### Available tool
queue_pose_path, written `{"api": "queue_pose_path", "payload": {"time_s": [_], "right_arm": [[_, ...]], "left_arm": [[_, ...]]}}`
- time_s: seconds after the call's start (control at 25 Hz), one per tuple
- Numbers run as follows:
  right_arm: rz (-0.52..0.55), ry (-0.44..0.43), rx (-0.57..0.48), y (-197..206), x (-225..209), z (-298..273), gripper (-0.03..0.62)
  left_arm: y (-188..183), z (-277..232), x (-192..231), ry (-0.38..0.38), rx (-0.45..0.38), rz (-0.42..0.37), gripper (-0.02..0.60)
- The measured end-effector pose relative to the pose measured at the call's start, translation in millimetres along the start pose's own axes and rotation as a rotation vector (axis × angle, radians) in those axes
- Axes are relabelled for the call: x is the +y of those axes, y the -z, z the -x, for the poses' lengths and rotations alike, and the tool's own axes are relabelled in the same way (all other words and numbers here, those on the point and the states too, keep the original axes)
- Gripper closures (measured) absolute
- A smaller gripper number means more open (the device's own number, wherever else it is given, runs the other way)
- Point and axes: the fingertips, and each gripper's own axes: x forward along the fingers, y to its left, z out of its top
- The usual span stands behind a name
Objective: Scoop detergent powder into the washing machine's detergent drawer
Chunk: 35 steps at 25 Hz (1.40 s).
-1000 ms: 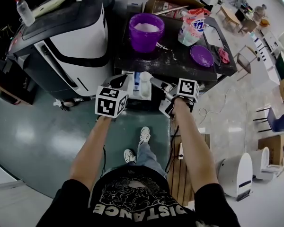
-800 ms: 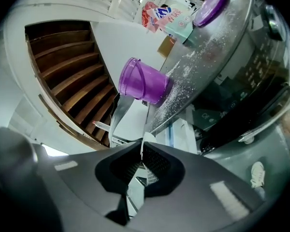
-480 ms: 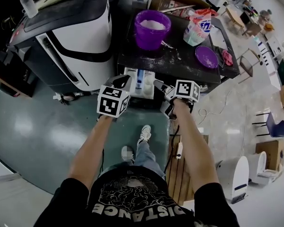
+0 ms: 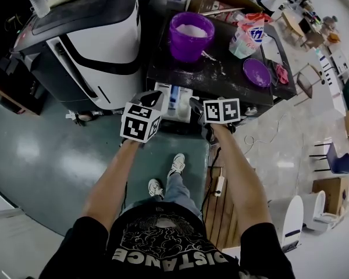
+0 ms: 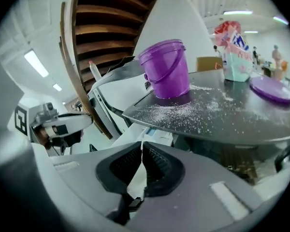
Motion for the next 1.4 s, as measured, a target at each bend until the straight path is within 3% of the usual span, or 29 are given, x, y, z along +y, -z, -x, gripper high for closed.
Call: {"api": "queue_pose_path", "payload": {"time_s": [0.8,1.4], "right_arm": [[0.833,0.163,0.162,10.1,21.7,-10.0,0.56],[1.216,0.279,0.18,16.7,28.5,-9.8,0.561]], "left_arm": [[6.7,2.2,2.1,0.004,0.005,0.005,0.581],[5.1,4.3,5.7,0.006,-0.004,0.013,0.581]]}}
